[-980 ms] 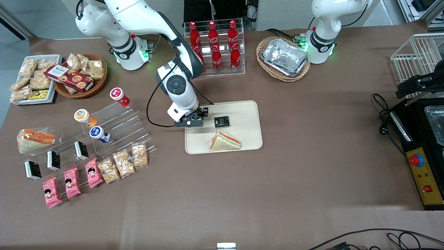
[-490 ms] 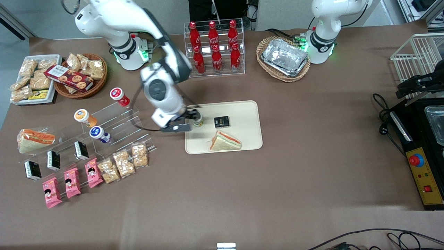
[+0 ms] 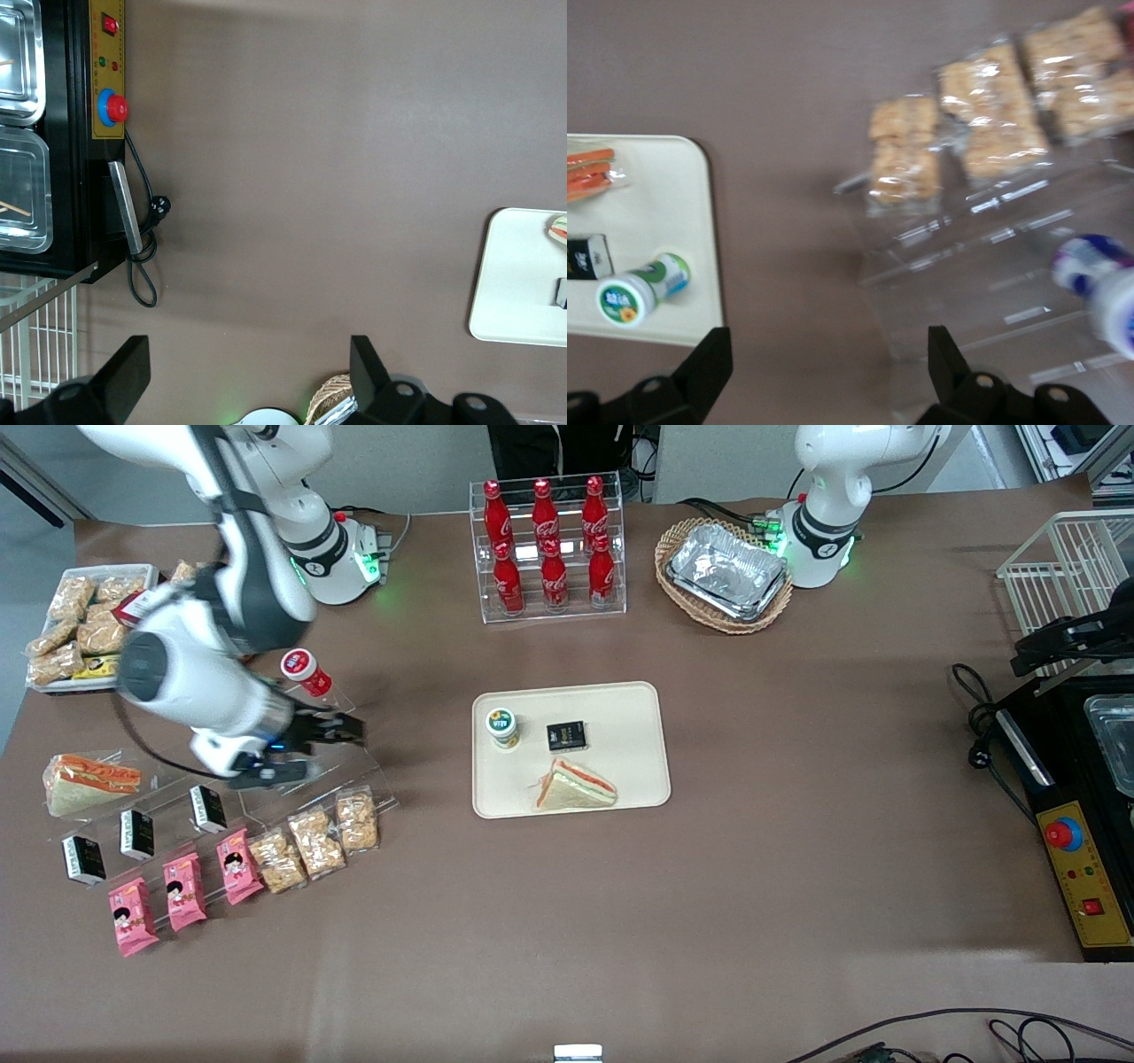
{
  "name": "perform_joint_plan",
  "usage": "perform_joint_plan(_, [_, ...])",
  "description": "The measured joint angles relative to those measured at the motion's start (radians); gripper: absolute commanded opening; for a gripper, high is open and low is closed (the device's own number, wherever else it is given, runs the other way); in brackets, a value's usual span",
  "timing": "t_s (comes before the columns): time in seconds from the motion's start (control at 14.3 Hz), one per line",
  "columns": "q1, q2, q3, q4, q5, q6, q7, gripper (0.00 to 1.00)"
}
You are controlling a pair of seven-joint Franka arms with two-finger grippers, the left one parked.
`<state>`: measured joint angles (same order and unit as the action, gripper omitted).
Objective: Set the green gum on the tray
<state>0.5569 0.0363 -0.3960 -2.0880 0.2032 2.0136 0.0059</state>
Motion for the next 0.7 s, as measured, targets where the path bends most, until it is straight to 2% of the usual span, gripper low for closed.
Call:
perform_joint_plan(0.28, [-0.148, -0.027, -0.001, 0.157, -0.062, -0.229, -0.076, 1.00])
perform_joint_plan(0.7, [-0.235, -0.015, 0.000, 0.451, -0.078, -0.487, -0.080, 1.00])
